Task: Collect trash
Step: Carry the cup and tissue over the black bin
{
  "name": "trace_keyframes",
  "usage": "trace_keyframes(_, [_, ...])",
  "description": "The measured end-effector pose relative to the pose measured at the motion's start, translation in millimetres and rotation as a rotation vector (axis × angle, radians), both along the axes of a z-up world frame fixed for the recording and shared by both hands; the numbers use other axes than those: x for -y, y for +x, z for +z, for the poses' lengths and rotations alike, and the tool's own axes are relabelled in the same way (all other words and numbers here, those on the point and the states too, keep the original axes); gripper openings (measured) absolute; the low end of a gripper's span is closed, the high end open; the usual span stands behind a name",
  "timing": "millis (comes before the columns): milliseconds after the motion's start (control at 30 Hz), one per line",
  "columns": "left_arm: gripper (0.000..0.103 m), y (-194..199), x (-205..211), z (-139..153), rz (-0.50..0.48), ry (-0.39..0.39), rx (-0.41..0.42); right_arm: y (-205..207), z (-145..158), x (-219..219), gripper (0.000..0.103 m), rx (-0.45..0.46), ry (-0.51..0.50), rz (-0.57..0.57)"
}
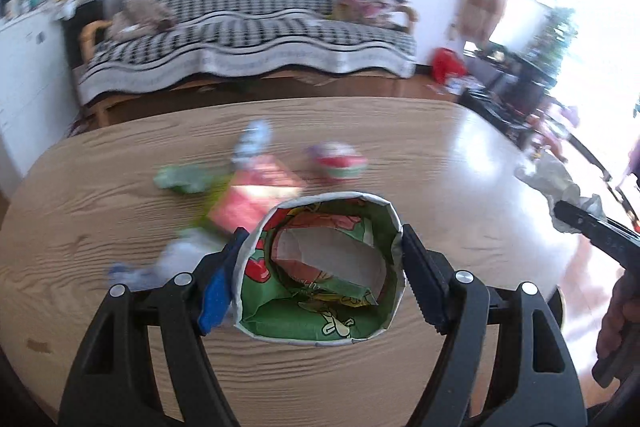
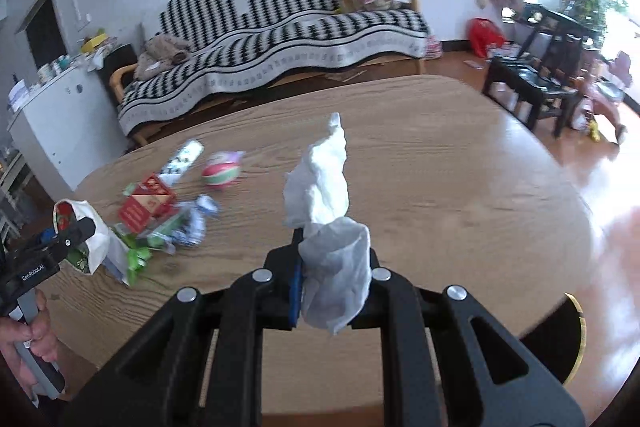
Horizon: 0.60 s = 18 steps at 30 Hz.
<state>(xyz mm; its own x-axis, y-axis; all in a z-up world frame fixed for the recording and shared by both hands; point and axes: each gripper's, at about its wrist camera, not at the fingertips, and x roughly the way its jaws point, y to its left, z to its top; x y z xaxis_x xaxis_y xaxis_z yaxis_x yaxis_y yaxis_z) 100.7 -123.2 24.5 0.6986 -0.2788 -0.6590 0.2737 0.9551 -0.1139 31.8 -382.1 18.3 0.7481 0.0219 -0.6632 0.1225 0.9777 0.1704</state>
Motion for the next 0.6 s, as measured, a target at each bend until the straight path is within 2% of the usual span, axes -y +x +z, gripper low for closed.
trace_keyframes(200, [0.073, -24.9, 110.0, -5.1, -0.180, -0.015, -0.004, -54.0, -5.3, 81.9, 0.016, -0.005, 0.012, -0.123])
trace_keyframes(333, [0.073, -56.9, 192.7, -18.2, -0.336, 0.010, -0.014, -96.4, -10.5, 143.5, 0.016, -0.016, 0.022, -0.225])
trace_keyframes(600, [0.073, -113.8, 333.4, -57.5, -0.561, -0.024, -0.103, -161.1, -49.0, 241.6, 0.016, -0.091, 0.095, -0.402])
